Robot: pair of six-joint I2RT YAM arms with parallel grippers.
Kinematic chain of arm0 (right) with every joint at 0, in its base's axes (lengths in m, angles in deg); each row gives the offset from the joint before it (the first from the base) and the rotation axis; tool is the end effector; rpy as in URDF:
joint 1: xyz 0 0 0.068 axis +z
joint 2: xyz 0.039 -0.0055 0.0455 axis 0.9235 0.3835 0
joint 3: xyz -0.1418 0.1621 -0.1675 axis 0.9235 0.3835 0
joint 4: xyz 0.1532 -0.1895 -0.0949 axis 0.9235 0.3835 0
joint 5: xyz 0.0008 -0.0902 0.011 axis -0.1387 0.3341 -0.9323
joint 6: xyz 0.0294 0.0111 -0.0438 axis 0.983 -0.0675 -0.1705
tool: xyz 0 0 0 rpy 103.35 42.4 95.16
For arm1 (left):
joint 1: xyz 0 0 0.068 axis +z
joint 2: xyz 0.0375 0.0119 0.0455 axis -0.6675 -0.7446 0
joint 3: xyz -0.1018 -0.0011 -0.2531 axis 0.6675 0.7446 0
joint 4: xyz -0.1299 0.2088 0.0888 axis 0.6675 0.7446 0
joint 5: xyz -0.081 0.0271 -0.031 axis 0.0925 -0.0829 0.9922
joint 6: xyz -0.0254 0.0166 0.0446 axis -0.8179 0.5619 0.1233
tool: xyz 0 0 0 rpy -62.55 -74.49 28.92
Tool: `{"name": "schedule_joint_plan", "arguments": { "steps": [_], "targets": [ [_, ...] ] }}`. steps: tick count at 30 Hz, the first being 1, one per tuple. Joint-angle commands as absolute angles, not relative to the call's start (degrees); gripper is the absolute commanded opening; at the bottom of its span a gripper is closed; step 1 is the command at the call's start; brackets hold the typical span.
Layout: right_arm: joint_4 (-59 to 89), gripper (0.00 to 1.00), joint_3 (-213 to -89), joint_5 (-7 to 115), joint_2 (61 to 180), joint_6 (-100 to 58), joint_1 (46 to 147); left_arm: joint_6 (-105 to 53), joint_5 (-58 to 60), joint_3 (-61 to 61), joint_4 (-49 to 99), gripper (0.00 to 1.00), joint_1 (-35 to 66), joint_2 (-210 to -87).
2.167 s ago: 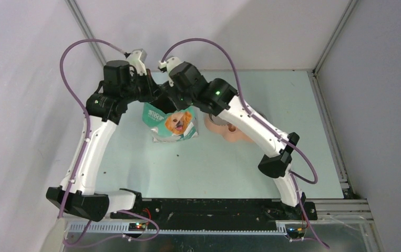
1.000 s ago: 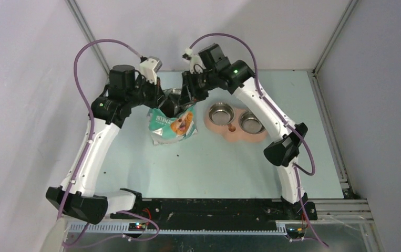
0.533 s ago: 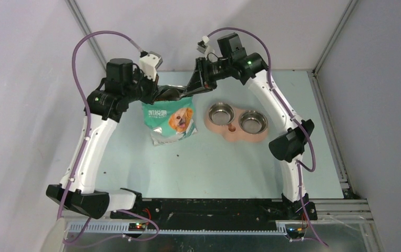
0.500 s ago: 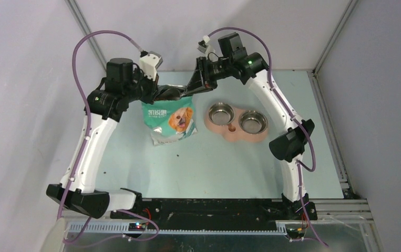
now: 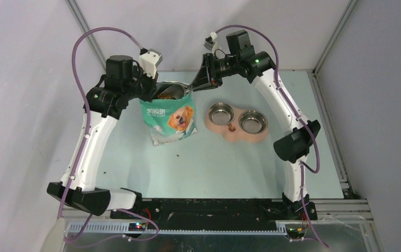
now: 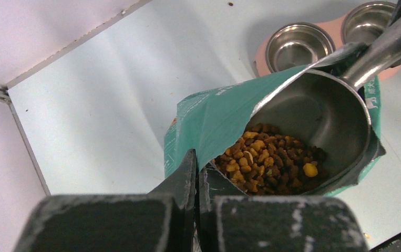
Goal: Serve the pet food
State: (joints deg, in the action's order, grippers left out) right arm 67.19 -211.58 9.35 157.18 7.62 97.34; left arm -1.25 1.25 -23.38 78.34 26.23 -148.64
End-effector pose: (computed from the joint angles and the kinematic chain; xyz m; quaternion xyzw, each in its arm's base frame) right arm 0.3637 0.2417 0.4284 -0.1685 0.8011 0.5563 0.1430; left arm 0.2441 -0.0739 0.4544 0.2539 0.8296 -0.0742 0.4917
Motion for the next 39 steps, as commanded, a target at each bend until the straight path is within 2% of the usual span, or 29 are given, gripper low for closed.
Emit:
{"name": "schedule_joint_plan", "arguments": {
  "steps": [1,4,12,15,23,26,39],
  "targets": [
    [61.2,0.0,-210.6,1.9,150.7,9.7,94.2,-1.6,-6.2,-28.8,79.0,0.0,26.9,-148.5],
    [60.7,0.0,-208.0,-0.4,149.9,10.3,93.3,-0.5,-5.7,-29.2,79.2,0.0,26.9,-148.5],
    [44.8,0.0,-202.0,-5.0,146.5,21.7,91.5,2.1,-2.7,-31.4,82.8,0.0,26.8,-149.3],
    [44.9,0.0,-203.9,0.4,146.0,21.1,92.8,3.2,-1.6,-32.7,83.9,0.0,26.8,-150.0],
    [62.8,0.0,-209.0,23.3,143.2,7.3,97.7,1.8,-0.2,-34.7,83.7,0.0,25.4,-151.4],
    [63.5,0.0,-210.3,26.2,142.2,5.6,98.7,1.7,-0.2,-34.5,83.7,0.0,25.0,-151.3],
    [58.0,0.0,-202.4,17.3,142.9,15.1,95.8,1.4,-0.5,-35.1,83.7,0.0,25.0,-150.8]
  ]
}}
